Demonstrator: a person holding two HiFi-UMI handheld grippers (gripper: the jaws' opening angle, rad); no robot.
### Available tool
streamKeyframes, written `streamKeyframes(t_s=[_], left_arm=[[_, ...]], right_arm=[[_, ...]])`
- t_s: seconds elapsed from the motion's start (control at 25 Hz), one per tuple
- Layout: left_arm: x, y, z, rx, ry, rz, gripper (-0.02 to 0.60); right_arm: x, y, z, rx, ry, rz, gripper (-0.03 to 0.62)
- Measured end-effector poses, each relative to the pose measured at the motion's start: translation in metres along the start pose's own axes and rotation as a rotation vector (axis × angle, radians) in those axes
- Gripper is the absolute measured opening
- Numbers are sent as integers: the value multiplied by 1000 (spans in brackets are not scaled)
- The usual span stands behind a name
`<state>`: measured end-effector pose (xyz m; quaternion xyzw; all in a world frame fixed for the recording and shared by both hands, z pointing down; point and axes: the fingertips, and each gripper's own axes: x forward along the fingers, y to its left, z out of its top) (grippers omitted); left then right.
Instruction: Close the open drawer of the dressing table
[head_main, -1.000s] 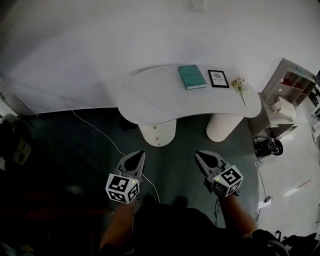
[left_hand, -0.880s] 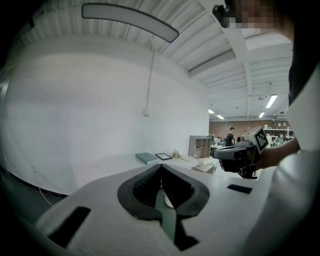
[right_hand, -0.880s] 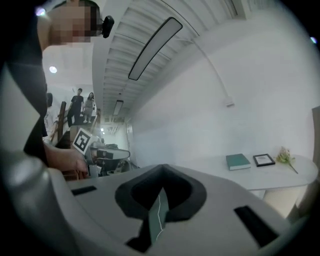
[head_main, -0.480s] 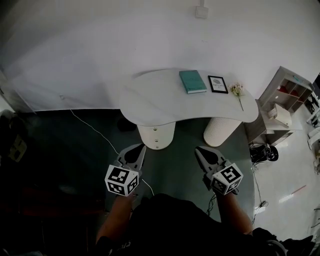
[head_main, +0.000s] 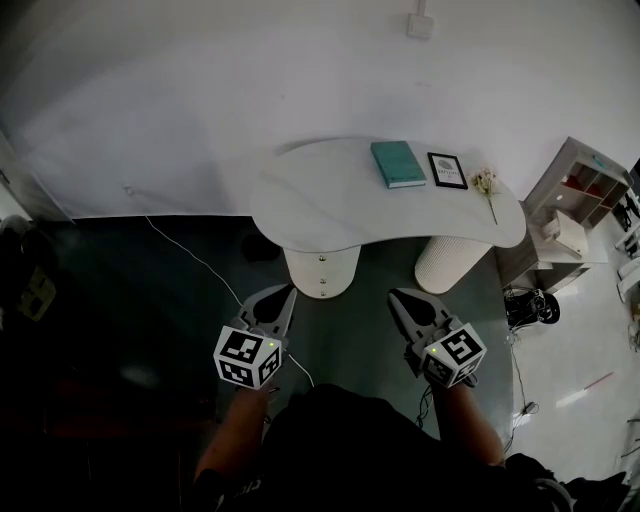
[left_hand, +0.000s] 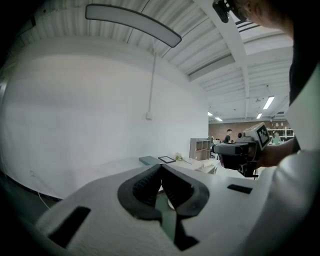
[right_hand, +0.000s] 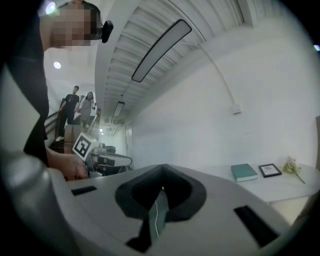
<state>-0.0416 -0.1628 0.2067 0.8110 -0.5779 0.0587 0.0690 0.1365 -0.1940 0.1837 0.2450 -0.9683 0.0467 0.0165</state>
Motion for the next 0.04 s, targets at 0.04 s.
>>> streamKeyframes(t_s=[0.04], left_arm=[[0, 2, -3, -6, 1, 0, 9]], right_arm=[[2, 2, -1, -1, -2, 0, 2]])
